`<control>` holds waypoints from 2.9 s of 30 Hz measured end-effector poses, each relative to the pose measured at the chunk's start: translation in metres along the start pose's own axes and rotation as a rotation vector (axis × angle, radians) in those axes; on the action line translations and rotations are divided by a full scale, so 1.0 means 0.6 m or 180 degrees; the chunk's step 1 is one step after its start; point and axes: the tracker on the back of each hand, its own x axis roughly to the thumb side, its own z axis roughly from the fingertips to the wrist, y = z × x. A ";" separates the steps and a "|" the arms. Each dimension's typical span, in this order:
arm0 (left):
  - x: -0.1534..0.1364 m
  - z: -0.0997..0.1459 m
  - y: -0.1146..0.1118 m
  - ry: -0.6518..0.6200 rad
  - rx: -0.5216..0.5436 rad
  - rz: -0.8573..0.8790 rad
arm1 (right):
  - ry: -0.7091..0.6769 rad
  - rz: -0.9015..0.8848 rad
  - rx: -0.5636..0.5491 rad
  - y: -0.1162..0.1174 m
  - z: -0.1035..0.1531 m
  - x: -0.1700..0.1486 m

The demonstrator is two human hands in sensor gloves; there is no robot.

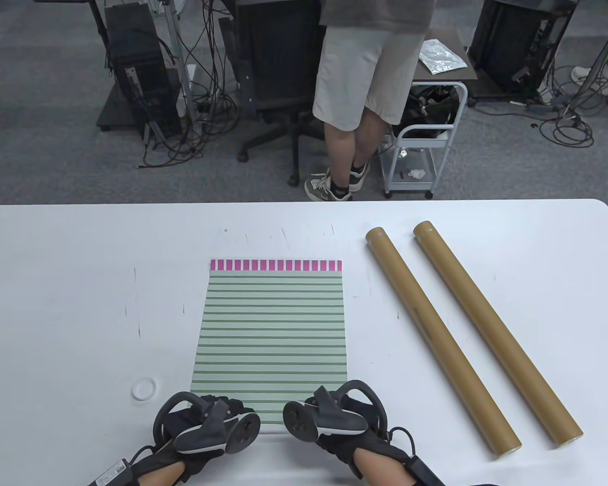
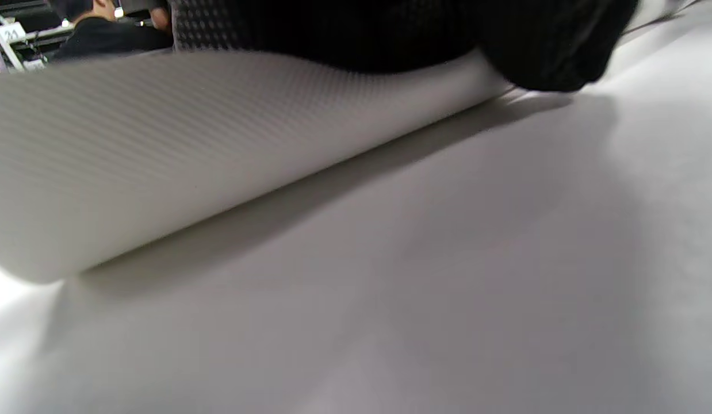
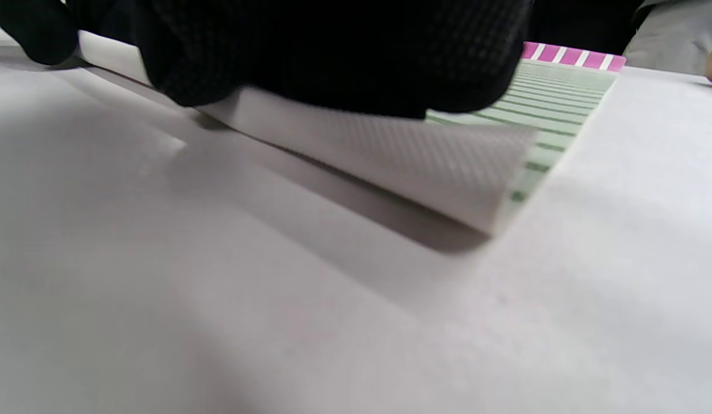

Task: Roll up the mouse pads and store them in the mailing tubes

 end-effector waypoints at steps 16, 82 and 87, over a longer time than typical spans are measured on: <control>0.022 0.008 0.001 -0.0014 0.0127 -0.0287 | -0.0174 0.0338 -0.0042 0.002 0.015 0.019; 0.008 -0.019 0.008 0.0321 -0.0287 -0.0181 | -0.0043 0.0430 -0.0056 0.000 0.010 0.016; 0.020 -0.025 0.009 0.0370 -0.0166 -0.0539 | 0.0053 0.0511 -0.0179 0.005 0.013 0.008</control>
